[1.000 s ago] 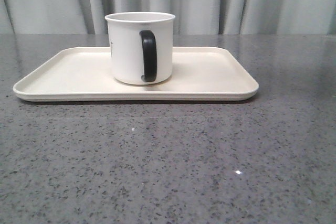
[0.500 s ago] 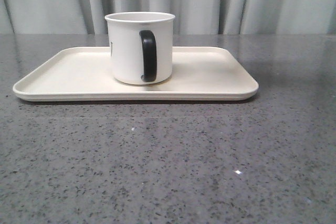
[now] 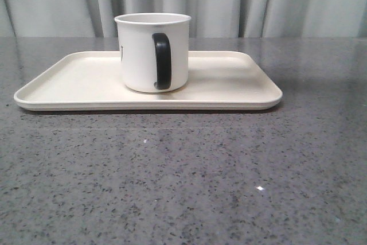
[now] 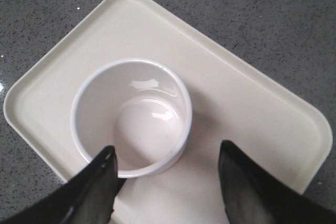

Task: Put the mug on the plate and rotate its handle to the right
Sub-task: 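Lower the open right gripper into the mug's rim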

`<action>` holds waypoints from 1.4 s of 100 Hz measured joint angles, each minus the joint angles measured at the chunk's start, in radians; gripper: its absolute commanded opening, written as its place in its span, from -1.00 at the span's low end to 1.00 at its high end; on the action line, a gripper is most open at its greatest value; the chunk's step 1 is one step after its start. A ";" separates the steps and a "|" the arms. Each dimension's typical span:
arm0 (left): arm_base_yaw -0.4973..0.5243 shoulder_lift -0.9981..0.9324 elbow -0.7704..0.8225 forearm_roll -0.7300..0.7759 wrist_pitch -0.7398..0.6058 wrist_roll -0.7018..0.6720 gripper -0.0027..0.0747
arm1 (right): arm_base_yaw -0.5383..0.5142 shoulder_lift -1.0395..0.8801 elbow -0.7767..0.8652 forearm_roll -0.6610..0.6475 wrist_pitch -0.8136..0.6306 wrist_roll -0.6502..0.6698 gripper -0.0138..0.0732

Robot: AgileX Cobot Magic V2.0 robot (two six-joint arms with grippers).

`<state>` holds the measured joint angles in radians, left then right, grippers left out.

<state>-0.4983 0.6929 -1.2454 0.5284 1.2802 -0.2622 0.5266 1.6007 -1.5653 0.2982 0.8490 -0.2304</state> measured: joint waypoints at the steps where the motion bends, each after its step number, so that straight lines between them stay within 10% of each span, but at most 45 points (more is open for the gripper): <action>1: 0.000 0.000 0.000 0.000 0.000 0.000 -0.98 | 0.000 0.003 0.000 0.002 0.000 0.000 0.32; 140: 0.000 0.000 0.000 -0.019 0.000 -0.002 -0.98 | 0.000 0.145 0.000 0.077 -0.035 0.136 0.31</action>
<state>-0.4983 0.6929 -1.2454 0.5095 1.2802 -0.2638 0.5266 1.7459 -1.5653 0.3755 0.8136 -0.0942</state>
